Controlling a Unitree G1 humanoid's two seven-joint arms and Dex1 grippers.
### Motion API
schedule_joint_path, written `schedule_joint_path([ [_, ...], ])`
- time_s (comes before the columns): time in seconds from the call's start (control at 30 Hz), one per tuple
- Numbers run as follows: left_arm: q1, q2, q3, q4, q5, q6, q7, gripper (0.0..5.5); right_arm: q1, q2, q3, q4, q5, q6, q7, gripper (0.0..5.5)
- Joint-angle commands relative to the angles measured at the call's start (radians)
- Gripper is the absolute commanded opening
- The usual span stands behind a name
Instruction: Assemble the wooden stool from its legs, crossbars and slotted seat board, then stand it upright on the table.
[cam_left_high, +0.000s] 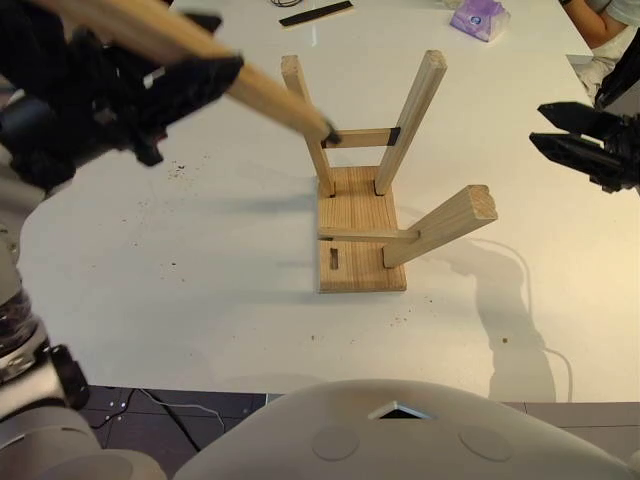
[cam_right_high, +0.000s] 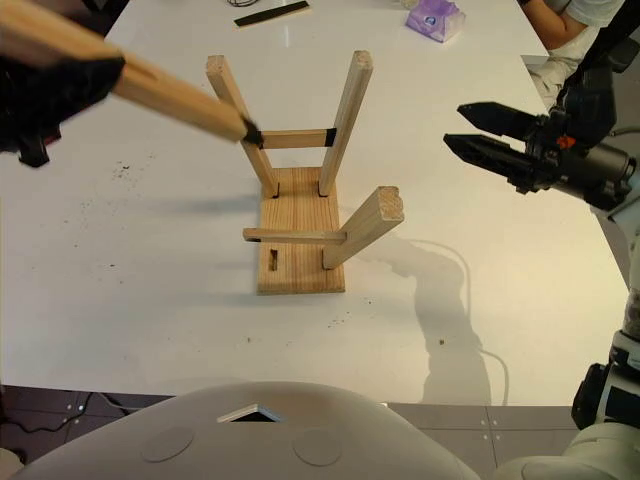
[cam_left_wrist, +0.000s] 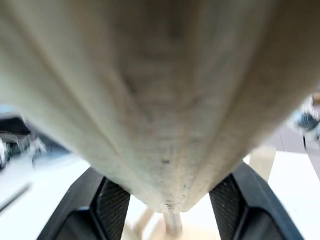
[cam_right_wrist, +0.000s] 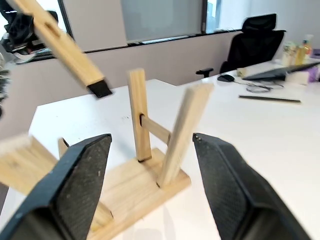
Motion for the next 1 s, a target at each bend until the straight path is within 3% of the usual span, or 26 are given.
schedule_joint_path([
  [0.03, 0.265, 0.082, 0.089, 0.026, 0.174, -0.079, -0.300, 2.04, 0.073, 0.013, -0.065, -0.050, 0.004, -0.009, -0.008, 2.99],
  [0.13, 0.351, 0.061, 0.021, -0.063, 0.252, -0.150, -0.396, 2.04, 0.096, 0.025, -0.048, -0.077, -0.022, -0.021, -0.023, 2.99],
  [0.27, 0.297, -0.032, -0.115, -0.091, 0.369, -0.248, -0.315, 2.04, 0.046, 0.030, 0.032, -0.070, -0.069, -0.035, -0.019, 2.99],
  [0.63, 0.317, -0.139, -0.142, -0.187, 0.363, -0.309, -0.212, 2.04, 0.027, 0.009, 0.090, -0.058, -0.132, -0.055, 0.027, 2.99],
  [1.0, 0.213, -0.172, -0.327, -0.078, 0.478, -0.385, -0.249, 2.04, 0.023, 0.040, 0.132, -0.075, -0.166, -0.080, 0.015, 2.99],
])
